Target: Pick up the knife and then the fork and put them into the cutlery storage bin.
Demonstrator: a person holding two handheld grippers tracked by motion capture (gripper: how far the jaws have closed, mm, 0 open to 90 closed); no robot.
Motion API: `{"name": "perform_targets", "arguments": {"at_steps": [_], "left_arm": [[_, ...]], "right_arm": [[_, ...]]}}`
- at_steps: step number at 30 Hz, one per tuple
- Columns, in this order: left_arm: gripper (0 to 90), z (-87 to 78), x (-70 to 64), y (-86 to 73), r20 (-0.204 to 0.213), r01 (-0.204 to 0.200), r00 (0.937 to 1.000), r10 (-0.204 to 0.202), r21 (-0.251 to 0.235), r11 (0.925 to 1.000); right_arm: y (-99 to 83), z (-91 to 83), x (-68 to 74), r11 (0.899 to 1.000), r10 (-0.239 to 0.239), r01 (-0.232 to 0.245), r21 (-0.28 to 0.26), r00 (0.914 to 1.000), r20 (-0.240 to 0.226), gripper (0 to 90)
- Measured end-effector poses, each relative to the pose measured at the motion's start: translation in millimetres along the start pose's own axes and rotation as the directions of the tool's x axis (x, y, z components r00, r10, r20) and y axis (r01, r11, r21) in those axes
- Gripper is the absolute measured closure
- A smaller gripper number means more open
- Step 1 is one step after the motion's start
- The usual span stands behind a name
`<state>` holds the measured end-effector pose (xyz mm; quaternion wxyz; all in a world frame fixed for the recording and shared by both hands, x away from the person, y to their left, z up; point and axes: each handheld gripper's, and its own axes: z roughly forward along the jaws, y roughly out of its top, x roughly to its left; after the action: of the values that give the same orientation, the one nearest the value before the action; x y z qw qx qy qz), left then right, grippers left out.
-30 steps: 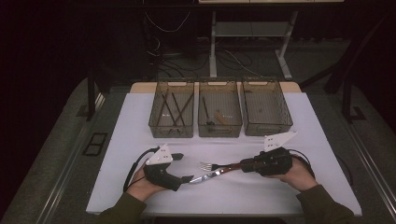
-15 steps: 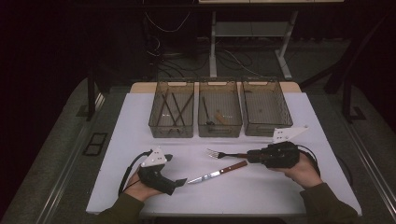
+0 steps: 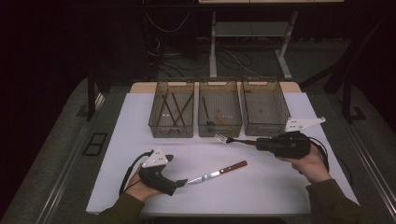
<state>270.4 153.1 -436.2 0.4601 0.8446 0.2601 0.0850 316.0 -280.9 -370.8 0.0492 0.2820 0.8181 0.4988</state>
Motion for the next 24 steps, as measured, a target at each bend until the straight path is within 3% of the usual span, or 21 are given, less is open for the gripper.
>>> {"name": "perform_targets", "arguments": {"at_steps": [11,19,24], "left_arm": [[0.0,0.2,0.5,0.4,-0.005,-0.005,1.0000,0.005,-0.001,1.0000],[0.0,0.7,0.5,0.2,-0.004,0.006,1.0000,-0.006,0.000,1.0000],[0.0,0.8,0.7,0.1,-0.007,0.010,0.9999,-0.010,-0.001,0.9999]], "right_arm": [[13.2,-12.1,-17.9,0.997,0.063,-0.058,-0.052,0.9926,0.104,75.7],[17.7,-17.2,-30.8,0.992,0.105,-0.089,-0.093,0.9771,0.185,75.7],[18.7,-20.4,-37.5,0.989,0.126,-0.102,-0.110,0.9631,0.238,75.7]]}}
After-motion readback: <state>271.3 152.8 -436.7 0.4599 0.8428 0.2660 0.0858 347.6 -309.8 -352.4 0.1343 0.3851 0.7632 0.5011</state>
